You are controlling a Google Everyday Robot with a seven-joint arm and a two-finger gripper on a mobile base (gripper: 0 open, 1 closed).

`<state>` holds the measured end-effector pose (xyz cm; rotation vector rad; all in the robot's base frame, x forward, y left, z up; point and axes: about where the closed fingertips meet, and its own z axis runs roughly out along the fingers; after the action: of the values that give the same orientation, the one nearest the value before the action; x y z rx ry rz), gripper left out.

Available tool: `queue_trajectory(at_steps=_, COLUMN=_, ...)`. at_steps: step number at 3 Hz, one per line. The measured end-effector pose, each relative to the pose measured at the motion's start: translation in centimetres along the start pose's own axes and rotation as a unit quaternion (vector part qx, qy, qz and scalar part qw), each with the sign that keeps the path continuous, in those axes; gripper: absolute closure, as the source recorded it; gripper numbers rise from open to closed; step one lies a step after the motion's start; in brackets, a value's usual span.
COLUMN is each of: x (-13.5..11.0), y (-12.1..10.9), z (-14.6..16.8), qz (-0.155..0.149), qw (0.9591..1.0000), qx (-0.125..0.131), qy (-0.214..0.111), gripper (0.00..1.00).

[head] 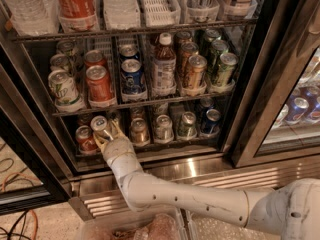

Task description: Pick redbull can from bottom shelf of fridge

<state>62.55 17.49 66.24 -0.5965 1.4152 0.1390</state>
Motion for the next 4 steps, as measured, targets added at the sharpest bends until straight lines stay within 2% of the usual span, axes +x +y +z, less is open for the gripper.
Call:
queue_trajectory(at_steps=2, x=-0.1, y=1.0, z=-6.3, qz=-0.037, qw=0.9976, qx=-0.054, qy=0.024, gripper=1.0)
queue_trajectory(at_steps=3, x=0.0, y=0.8, z=-8.2, qz=-0.047, qw=0.9963, qx=-0.064, qy=0.034, gripper=1.0)
queue_trajectory(at_steps=4, x=0.2, y=0.1, z=-9.3, qz=-0.052, qw=0.9958, qx=-0.064, qy=0.041, gripper=1.0)
